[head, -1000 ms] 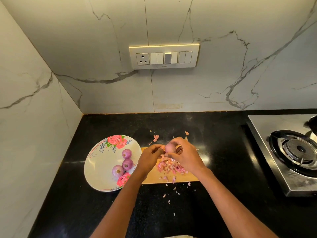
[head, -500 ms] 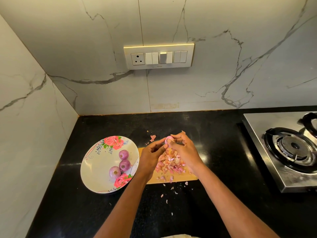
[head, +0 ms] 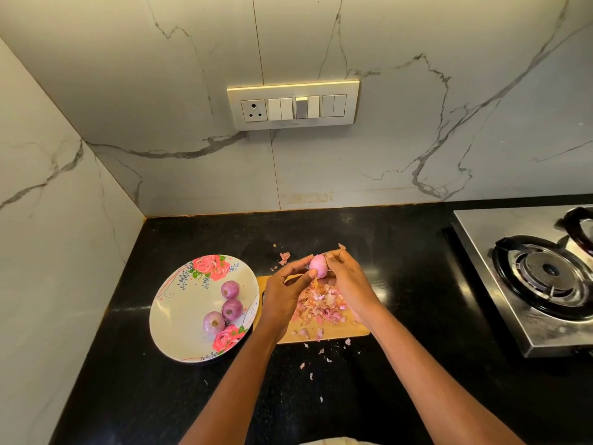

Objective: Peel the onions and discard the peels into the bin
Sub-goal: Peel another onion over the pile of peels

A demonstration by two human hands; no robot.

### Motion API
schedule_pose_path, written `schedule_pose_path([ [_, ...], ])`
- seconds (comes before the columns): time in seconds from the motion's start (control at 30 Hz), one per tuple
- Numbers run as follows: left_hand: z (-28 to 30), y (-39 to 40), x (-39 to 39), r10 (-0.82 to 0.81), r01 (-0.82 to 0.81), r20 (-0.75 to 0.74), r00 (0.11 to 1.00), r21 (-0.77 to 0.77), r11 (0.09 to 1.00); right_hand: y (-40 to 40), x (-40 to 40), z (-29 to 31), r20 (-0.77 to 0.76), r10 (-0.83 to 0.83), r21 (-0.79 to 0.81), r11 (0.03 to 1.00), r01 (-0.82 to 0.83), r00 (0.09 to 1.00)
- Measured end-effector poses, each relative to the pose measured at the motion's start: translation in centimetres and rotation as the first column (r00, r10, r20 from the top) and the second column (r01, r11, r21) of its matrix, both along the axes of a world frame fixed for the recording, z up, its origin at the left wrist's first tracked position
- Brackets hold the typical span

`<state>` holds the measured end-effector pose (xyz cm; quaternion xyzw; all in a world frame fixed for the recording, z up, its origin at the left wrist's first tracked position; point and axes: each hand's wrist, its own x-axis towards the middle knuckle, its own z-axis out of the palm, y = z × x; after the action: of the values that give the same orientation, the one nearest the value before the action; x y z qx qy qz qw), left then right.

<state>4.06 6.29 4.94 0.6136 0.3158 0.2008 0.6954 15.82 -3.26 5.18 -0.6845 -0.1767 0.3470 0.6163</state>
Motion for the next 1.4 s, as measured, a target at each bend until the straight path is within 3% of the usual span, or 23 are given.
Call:
schedule_pose_path([
  [0.07,0.3,0.2,-0.1,0.020,-0.020,0.000,1.000,0.059,0.998,-0.1,0.0,0.1,-0.060,0.070,0.057,0.996,-0.067,0.996],
  [0.17,0.5,0.2,-0.1,0.052,-0.049,-0.011,0.999,0.181,0.982,-0.1,-0.1,0.2,0.002,0.099,0.048,0.994,-0.099,0.995],
  [0.3,0.7,-0.6,0.0,0.112,-0.104,-0.007,0.994,0.309,0.945,0.1,-0.2,0.3,0.103,-0.004,0.013,1.000,0.003,0.995],
  [0.4,0.4,-1.0,0.1,0.073,-0.055,-0.036,0.997,0.366,0.929,0.2,-0.3,0.4,0.186,-0.082,-0.046,0.995,0.092,0.979],
  [0.47,0.1,-1.2,0.1,0.076,-0.058,-0.034,0.997,0.379,0.924,0.2,-0.4,0.5,0.162,-0.098,-0.062,0.992,0.109,0.982],
  [0.67,0.5,-0.5,0.0,0.093,-0.080,-0.029,0.995,0.294,0.953,-0.2,0.5,1.3,-0.144,0.059,0.093,0.995,-0.046,0.988],
  [0.87,0.3,-0.7,-0.1,0.040,-0.032,-0.018,0.999,0.308,0.951,0.2,0.2,1.1,0.036,-0.078,0.007,0.997,0.078,0.996],
  [1.0,0.3,-0.4,-0.3,0.079,-0.084,0.046,0.996,0.125,0.989,-0.1,0.4,1.8,-0.072,0.061,0.053,0.997,-0.057,0.996],
  [1.13,0.6,-0.2,-0.3,0.056,-0.050,0.080,0.995,-0.080,0.996,-0.4,0.7,1.8,0.065,0.086,0.042,0.995,-0.088,0.994],
  [1.3,0.8,-0.6,0.3,0.065,-0.062,0.031,0.997,-0.072,0.995,-0.2,0.3,1.3,-0.048,0.002,0.082,0.997,0.002,0.999],
  [1.4,0.4,-0.4,0.1,0.067,-0.064,0.021,0.998,-0.114,0.991,-0.5,0.5,1.1,0.001,0.043,0.057,0.997,-0.043,0.999],
])
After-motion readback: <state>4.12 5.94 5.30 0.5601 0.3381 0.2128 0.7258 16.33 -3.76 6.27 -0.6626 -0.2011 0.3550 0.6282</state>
